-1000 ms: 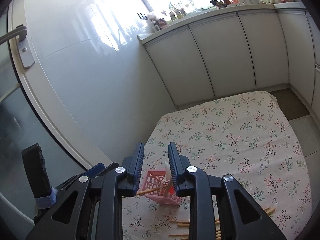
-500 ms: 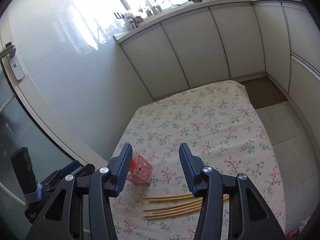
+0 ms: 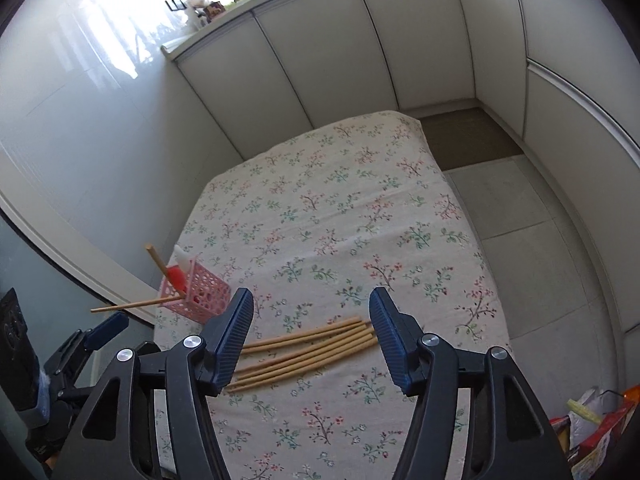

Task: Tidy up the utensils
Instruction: 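Lower both tools back to the chopstick pile and grasp one chopstick each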

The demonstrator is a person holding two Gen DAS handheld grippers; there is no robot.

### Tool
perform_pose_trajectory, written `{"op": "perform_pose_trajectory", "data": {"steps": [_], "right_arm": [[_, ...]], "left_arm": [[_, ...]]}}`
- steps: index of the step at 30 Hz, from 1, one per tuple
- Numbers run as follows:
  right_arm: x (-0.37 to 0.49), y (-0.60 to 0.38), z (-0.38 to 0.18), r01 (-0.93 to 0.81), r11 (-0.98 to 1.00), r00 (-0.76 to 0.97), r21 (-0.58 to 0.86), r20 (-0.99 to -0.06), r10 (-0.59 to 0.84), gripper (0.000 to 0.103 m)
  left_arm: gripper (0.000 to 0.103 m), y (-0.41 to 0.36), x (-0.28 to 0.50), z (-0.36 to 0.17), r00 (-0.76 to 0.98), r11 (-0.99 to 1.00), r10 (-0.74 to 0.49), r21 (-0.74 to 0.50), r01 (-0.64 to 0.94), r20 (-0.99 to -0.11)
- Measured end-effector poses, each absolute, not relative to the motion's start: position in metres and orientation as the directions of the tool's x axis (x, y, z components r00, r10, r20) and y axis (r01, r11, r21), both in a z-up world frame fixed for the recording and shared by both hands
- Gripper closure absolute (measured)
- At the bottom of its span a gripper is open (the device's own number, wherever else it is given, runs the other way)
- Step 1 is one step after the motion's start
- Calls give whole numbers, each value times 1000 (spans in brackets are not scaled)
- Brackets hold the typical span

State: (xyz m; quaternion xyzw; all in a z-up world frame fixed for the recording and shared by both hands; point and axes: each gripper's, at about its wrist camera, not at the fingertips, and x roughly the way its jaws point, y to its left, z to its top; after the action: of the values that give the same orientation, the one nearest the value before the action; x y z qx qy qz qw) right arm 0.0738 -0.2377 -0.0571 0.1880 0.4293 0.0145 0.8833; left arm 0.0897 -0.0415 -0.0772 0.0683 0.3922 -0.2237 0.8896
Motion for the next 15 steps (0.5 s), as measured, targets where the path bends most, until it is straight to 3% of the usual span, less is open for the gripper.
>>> {"op": "perform_pose_trajectory", "data": {"steps": [15], "right_arm": [[92,-280,-132,348,864,407,365,-889,212,39]], "left_arm": [[20,-92,152,-188,361,880,-205,-10,475,-910]]}}
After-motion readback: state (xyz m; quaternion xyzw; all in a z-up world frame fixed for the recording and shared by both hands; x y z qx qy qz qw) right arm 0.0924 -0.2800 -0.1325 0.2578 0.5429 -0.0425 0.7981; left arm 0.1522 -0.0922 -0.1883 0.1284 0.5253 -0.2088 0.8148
